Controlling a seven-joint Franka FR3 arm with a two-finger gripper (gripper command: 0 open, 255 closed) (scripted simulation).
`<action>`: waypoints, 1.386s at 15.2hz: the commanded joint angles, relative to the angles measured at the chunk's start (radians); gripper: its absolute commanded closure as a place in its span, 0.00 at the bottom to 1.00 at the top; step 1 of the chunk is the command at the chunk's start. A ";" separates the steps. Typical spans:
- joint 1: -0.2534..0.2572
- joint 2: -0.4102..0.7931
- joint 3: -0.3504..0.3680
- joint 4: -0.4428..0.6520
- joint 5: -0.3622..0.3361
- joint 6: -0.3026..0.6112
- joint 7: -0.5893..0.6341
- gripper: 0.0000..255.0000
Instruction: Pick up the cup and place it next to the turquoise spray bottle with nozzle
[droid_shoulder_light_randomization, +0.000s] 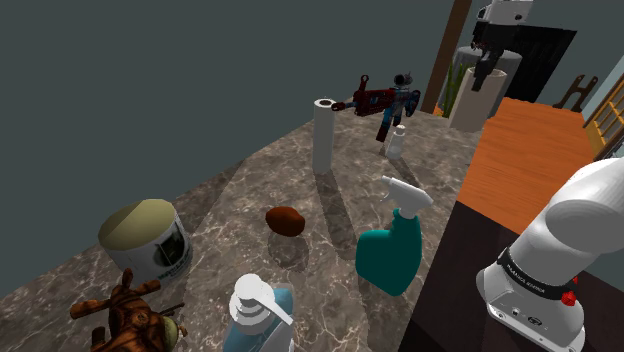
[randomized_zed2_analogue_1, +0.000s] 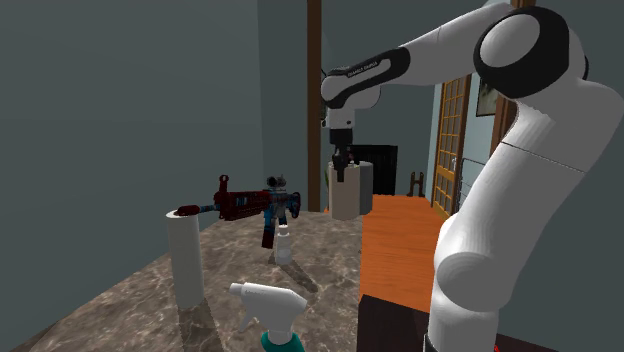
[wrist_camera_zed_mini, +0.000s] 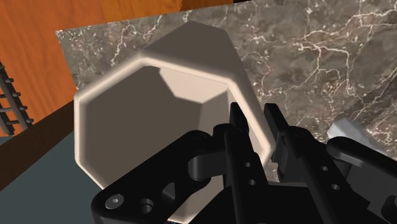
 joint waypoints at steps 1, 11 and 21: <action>0.002 0.004 0.001 0.032 0.004 -0.027 -0.004 1.00; 0.010 0.023 0.012 0.181 0.017 -0.159 -0.014 1.00; 0.019 0.065 0.014 0.355 0.035 -0.293 -0.032 1.00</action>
